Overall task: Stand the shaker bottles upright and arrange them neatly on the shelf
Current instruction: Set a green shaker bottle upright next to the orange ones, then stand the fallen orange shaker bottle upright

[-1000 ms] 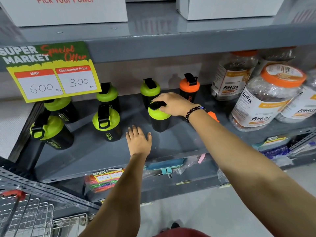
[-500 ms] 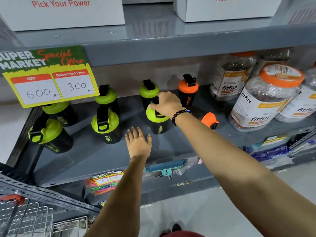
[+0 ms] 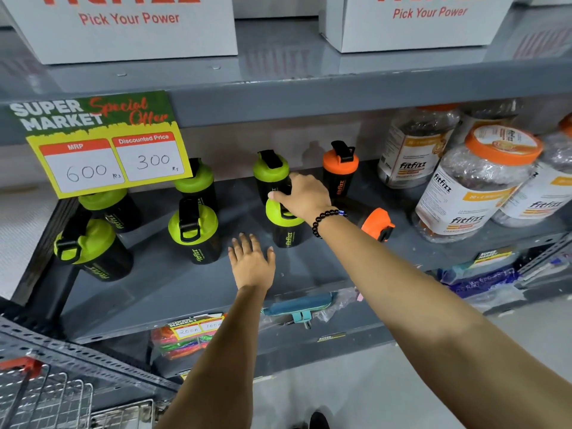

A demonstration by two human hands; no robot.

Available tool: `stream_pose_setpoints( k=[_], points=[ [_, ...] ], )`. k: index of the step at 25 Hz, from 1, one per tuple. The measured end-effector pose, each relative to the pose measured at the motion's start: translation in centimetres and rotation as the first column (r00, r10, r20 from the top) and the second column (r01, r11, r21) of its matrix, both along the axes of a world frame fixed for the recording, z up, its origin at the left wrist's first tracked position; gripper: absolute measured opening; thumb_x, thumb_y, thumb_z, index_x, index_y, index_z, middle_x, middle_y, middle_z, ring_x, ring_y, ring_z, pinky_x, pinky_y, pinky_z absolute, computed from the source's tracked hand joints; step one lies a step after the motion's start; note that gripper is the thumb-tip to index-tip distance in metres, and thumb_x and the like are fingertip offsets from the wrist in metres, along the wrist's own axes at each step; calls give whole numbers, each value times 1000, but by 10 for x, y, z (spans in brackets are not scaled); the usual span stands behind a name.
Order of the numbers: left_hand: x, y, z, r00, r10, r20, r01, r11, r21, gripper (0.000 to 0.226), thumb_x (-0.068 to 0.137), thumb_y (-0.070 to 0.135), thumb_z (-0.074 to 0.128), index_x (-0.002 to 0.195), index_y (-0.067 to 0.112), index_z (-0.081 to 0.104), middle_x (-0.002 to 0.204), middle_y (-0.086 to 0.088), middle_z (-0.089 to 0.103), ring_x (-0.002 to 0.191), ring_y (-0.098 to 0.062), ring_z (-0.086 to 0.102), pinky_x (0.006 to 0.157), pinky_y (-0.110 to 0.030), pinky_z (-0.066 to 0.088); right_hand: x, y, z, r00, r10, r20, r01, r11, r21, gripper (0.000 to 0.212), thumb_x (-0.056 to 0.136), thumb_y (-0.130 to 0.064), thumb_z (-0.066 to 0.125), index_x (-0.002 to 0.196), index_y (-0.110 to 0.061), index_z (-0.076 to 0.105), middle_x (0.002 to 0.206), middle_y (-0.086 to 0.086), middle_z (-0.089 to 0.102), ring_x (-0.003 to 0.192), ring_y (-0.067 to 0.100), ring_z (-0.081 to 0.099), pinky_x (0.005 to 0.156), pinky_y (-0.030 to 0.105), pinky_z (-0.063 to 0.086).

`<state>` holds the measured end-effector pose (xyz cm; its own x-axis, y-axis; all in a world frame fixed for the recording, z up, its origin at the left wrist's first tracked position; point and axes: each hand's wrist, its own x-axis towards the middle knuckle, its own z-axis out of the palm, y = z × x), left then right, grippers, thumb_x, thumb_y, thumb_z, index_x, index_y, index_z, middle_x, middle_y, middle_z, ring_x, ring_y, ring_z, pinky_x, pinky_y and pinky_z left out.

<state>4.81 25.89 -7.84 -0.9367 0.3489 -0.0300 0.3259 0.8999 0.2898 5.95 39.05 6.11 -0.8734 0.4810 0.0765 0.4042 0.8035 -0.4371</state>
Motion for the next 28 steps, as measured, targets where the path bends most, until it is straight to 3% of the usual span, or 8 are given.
stream_pose_setpoints(
  k=[4,9,14,17,22,28],
  points=[
    [14,-2,3,999,-33,4,33,998,45,64,100,39,32,149,0,20,158,-19,20,148,-34,12,122,-43,8,25,2,-9,987,-90,-134,103,991,90,52,93,-50,44,118,-5,52,115,17,62,104,38,60,74,39,48],
    [46,9,4,994,-107,-25,109,991,76,64,100,40,31,149,0,19,159,-19,18,149,-33,11,122,-42,6,83,24,-33,968,-133,-214,173,968,179,40,92,-25,49,126,-4,51,120,19,56,111,38,51,82,44,47],
    [81,28,0,978,-209,-8,209,976,65,65,100,40,30,149,-1,17,160,-19,15,149,-32,9,123,-40,4,141,58,-57,973,-230,-34,230,930,288,55,78,-13,59,131,-5,45,126,19,48,115,38,46,94,45,39],
    [94,51,-2,958,-287,-20,288,957,42,66,100,40,31,149,-1,15,160,-18,13,149,-31,7,123,-39,3,159,81,-67,965,-257,57,230,929,289,51,79,-13,60,127,-6,46,129,17,45,119,36,41,97,45,36],
    [90,102,7,937,-349,-34,349,937,10,68,100,41,31,150,0,11,161,-18,10,150,-31,4,123,-38,1,164,108,-78,973,-201,118,154,935,319,53,82,-27,65,128,-9,44,132,15,43,122,35,40,101,45,34],
    [78,125,2,958,-288,0,288,958,3,70,100,43,30,150,0,10,160,-19,10,150,-32,3,124,-41,2,159,126,-92,991,-100,92,74,965,252,54,80,-29,66,126,-10,45,134,13,45,122,32,42,102,44,35]
  ],
)
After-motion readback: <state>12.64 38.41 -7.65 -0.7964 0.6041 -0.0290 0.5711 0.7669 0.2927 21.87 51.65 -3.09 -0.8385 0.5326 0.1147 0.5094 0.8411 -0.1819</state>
